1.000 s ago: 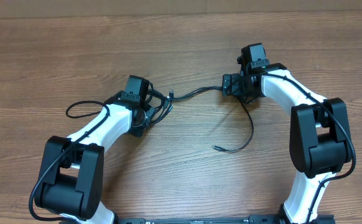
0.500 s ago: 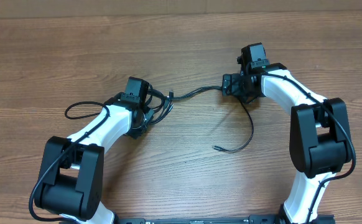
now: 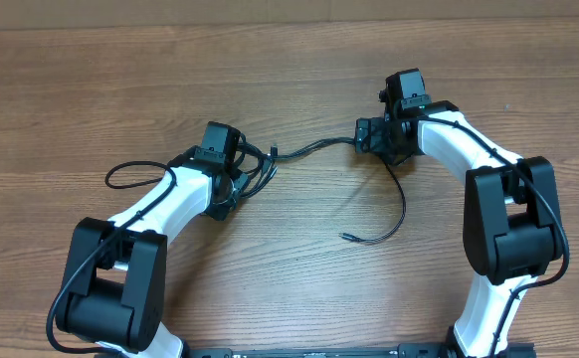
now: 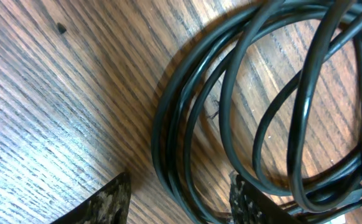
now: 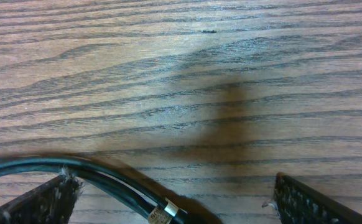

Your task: Untangle cables

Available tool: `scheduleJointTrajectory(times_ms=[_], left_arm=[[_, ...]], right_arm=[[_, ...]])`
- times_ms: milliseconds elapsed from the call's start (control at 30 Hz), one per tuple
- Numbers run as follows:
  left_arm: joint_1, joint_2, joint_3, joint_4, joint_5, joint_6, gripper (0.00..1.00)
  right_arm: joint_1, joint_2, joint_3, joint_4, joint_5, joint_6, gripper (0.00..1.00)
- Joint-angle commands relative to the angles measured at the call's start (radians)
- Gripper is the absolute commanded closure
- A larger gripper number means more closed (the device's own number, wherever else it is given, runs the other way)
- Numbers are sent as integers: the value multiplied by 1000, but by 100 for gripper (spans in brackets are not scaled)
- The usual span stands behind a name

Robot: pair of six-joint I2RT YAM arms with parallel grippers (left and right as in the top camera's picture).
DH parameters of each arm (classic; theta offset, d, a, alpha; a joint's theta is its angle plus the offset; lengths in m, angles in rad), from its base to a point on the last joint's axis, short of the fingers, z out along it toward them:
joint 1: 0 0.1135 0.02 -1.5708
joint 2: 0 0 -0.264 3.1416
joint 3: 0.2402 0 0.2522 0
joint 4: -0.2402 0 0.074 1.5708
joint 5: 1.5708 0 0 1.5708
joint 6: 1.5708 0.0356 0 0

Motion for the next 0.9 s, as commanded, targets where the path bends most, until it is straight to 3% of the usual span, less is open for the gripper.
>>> scheduleJointTrajectory(times_ms=[0,267,467,867], left_arm=[[-5,102,-72,-36,10,-24,47],[20,176,-71,-40,35,-14,44],[66,195,-71,-79,69,6,52],[112,195,27,-311,-16,149,42]], right_arm=[[6,50,-29,-8,-69,18,0],[6,50,-29,-8,-70,18,0],[6,50,-29,-8,-70,18,0],[6,50,-29,-7,-126,18,0]])
